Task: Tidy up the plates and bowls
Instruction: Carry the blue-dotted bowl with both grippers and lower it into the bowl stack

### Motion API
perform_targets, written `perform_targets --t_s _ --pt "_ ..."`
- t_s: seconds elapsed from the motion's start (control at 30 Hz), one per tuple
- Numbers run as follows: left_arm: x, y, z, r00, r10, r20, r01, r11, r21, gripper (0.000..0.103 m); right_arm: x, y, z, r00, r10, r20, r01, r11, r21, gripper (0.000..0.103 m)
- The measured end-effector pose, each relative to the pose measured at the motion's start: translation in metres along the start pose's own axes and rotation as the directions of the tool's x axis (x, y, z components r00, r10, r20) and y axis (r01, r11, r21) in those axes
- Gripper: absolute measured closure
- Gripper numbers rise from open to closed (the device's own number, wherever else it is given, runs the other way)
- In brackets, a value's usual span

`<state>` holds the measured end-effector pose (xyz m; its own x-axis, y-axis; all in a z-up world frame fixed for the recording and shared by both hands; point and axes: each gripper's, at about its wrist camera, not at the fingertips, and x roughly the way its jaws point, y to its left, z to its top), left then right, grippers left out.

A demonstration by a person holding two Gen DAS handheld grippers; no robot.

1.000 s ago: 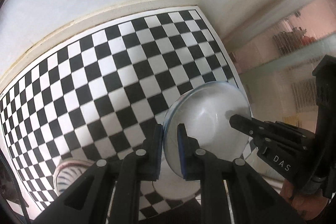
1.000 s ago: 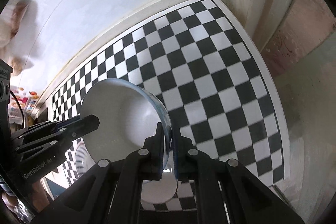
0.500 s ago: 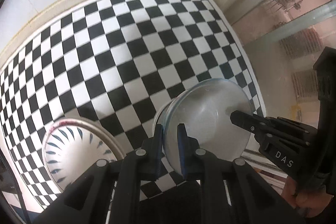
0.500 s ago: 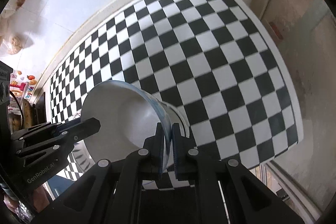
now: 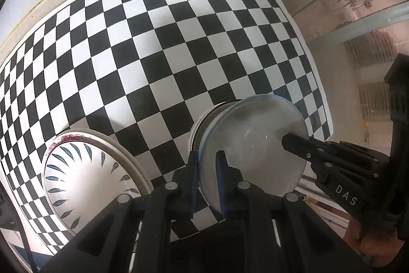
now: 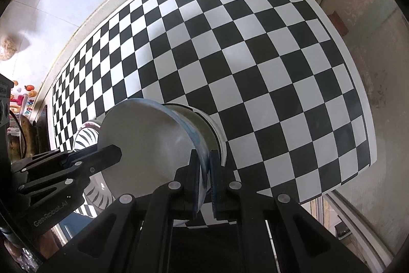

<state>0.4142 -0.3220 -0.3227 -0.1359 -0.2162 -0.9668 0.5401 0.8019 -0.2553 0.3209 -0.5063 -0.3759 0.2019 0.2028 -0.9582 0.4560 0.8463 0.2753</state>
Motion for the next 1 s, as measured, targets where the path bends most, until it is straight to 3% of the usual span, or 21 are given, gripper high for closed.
perform_targets --t_s 0.5,0.77,1.0 --pt "0.017 0.001 0.004 0.999 0.041 -0.032 -0.041 0.999 -0.006 0.092 0.02 -0.002 0.011 0.998 -0.025 -0.058 0.025 1.0 0.0 0.094" --pt "0.027 0.002 0.005 0.997 0.07 -0.041 -0.071 0.997 -0.028 0.092 0.022 0.007 0.015 0.996 -0.071 -0.058 0.069 0.997 -0.033 0.093" --pt "0.027 0.002 0.004 0.996 0.074 -0.049 -0.077 0.996 -0.052 0.091 0.024 0.006 0.016 0.996 -0.065 -0.06 0.064 0.998 -0.028 0.093"
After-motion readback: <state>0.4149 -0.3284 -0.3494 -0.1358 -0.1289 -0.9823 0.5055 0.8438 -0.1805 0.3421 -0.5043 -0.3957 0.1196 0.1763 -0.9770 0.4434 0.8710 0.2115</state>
